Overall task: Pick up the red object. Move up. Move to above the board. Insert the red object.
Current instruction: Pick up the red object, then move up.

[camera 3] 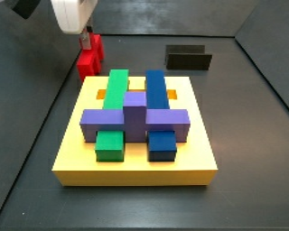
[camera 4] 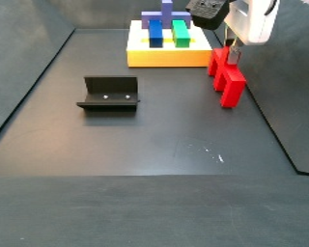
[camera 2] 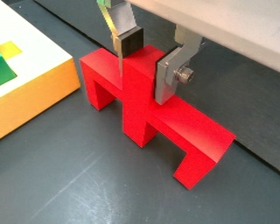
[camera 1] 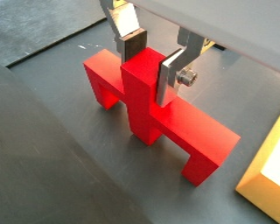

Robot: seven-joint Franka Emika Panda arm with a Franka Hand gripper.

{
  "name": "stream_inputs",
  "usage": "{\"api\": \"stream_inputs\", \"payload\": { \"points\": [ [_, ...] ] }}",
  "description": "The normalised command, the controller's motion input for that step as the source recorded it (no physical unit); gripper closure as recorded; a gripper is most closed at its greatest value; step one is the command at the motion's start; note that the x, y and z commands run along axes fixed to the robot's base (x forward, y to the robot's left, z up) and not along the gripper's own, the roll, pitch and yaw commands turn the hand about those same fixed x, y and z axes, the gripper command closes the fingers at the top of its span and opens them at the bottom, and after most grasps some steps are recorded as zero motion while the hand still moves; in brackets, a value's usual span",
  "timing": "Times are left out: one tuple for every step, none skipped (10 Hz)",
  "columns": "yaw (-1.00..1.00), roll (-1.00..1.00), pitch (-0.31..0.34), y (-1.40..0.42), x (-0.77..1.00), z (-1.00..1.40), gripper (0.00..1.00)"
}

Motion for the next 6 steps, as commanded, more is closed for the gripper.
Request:
{"api": "stream_inputs", "payload": {
  "points": [
    [0.00, 0.00, 0.000, 0.00, 0.00, 0.00, 1.00],
    [0.00, 0.00, 0.000, 0.00, 0.00, 0.00, 1.00],
    [0.00, 0.00, 0.000, 0.00, 0.00, 0.00, 1.00],
    [0.00, 0.00, 0.000, 0.00, 0.00, 0.00, 1.00],
    [0.00, 0.00, 0.000, 0.00, 0.00, 0.00, 1.00],
    [0.00, 0.00, 0.000, 0.00, 0.00, 0.83, 1.00]
  ]
}}
